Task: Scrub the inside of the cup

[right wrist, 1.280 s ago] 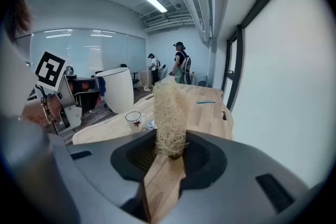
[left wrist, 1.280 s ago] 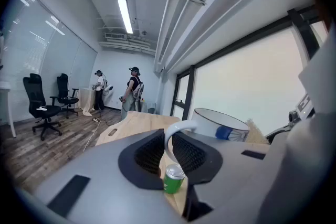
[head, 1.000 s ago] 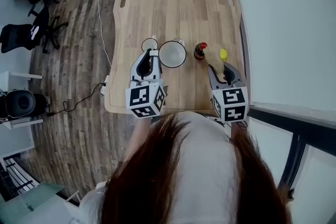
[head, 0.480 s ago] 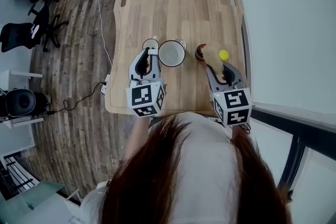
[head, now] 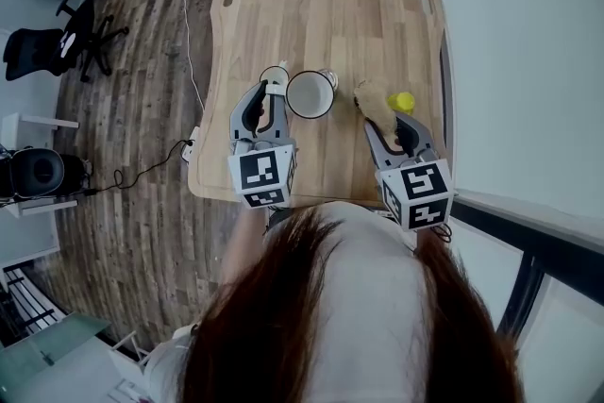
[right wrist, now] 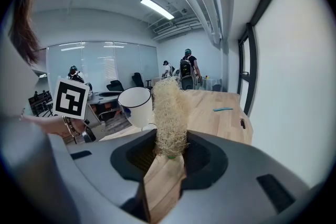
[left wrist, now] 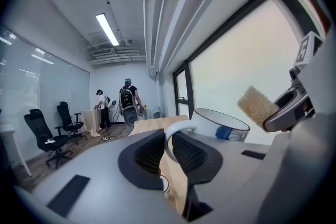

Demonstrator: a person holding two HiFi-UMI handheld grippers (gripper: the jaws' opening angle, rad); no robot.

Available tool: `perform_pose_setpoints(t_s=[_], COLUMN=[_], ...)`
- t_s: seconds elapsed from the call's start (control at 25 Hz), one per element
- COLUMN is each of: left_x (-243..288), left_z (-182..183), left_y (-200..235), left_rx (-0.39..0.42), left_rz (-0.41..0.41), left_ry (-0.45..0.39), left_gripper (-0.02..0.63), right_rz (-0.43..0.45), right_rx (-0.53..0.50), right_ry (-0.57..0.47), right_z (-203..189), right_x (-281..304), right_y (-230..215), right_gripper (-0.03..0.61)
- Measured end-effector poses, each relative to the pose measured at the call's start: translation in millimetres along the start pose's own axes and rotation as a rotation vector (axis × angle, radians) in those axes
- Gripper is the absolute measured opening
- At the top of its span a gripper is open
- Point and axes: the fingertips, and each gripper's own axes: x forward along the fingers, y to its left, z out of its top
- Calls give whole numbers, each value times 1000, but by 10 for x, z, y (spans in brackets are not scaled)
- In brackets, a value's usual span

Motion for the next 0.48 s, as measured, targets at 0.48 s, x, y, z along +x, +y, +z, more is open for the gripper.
perform_pose_setpoints(t_s=[0.48], left_x=[84], left_z=[145], left_y=[-109], left_rx=[117], left_rz=[1], left_ry=[-27], left_gripper=[47], right_rz=[65], right_rx=[-19], right_ry=[-10], right_z=[61], right_x=[-38], right_y=[98], right_gripper=[138])
